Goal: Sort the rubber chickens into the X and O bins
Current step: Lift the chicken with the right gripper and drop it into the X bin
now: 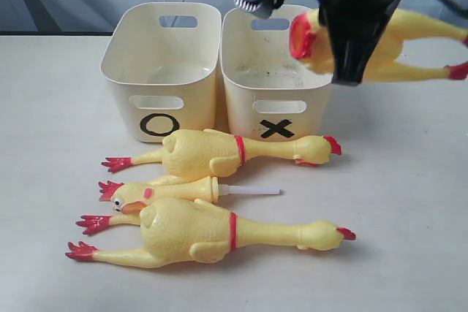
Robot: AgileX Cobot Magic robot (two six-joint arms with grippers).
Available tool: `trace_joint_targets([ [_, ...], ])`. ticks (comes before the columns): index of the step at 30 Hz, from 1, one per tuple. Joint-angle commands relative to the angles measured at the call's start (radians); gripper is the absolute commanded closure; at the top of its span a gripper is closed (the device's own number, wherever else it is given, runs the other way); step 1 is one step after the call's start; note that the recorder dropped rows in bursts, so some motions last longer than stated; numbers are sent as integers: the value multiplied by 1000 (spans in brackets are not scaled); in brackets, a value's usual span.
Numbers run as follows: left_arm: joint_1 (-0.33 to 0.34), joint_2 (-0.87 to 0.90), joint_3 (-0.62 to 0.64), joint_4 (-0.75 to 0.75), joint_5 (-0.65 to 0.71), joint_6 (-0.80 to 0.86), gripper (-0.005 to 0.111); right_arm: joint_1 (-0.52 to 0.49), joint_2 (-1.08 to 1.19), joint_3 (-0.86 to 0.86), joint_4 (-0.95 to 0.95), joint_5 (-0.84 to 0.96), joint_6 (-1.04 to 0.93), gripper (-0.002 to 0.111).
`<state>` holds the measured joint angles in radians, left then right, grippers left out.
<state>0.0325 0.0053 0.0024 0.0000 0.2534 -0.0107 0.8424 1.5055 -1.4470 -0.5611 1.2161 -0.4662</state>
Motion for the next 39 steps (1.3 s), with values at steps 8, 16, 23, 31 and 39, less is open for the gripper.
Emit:
trace_joint_targets([
  [8,-4,-5,-2,0,-13,-4,107,-5,-40,-2,-32,-291,45,109],
  [16,-4,-5,-2,0,-13,-4,107,-5,-7,-2,-96,-651,262,109],
  [23,-4,-5,-2,0,-13,-4,107,-49,53,-2,-293,-825,684,109],
  [31,-4,-5,-2,0,-13,-4,107,-214,125,-2,-357,-1001,1257,109],
  [39,-4,-5,-2,0,-13,-4,107,-225,163,-2,-509,-869,1253,90],
])
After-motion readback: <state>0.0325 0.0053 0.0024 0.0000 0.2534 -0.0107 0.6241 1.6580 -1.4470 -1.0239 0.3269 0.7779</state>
